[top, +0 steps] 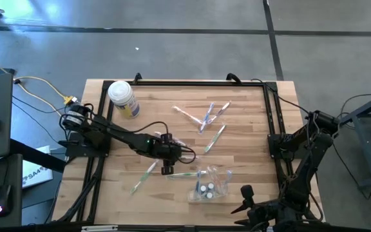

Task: Pick & Place toothbrushing station
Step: Put the bottom purple toothbrush into the transparent bin

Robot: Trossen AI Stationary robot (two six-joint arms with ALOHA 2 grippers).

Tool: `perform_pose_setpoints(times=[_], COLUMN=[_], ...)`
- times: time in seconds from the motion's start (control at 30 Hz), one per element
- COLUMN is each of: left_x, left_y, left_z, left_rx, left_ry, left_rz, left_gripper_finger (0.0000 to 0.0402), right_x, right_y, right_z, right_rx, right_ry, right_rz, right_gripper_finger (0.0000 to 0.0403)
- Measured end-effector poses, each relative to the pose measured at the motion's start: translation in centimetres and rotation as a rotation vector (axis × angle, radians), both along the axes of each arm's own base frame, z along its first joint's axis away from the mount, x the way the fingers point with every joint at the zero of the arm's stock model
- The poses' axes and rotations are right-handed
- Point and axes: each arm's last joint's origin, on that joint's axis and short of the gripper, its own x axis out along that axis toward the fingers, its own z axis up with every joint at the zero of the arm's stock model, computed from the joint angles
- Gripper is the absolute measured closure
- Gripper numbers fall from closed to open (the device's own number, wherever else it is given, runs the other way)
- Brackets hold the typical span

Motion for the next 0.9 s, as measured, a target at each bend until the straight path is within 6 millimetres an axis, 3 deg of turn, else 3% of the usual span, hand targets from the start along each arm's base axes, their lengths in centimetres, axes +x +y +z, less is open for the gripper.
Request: perform_pose_setpoints(times=[0.33,0.63,0.77,0.9], left_x=[1.4,1.6,1.4,1.4], left_y=[-0.3,-0.5,-0.6,-0.6], left_z=[-2.8,-5.7,-6.0,-5.9], left_rx=[-0.005,-0.053,-0.075,-0.081], left_ry=[0.002,0.109,0.139,0.136], left_rz=[-0.001,0.017,0.026,0.016], left_gripper_finger=[0.0229,0.0234,0.0274,0.0359], right_x=[0.6,0.5,0.5,0.5], right_y=[-0.3,-0.4,-0.4,-0.4], right_z=[0.0,-0.1,-0.1,-0.1], right_rx=[0.000,-0.001,-0.001,-0.001], right_ry=[0.002,0.009,0.010,0.010], right_rz=[-0.019,-0.017,-0.017,-0.016], right_gripper_finger=[0.0256,0.0256,0.0256,0.0256])
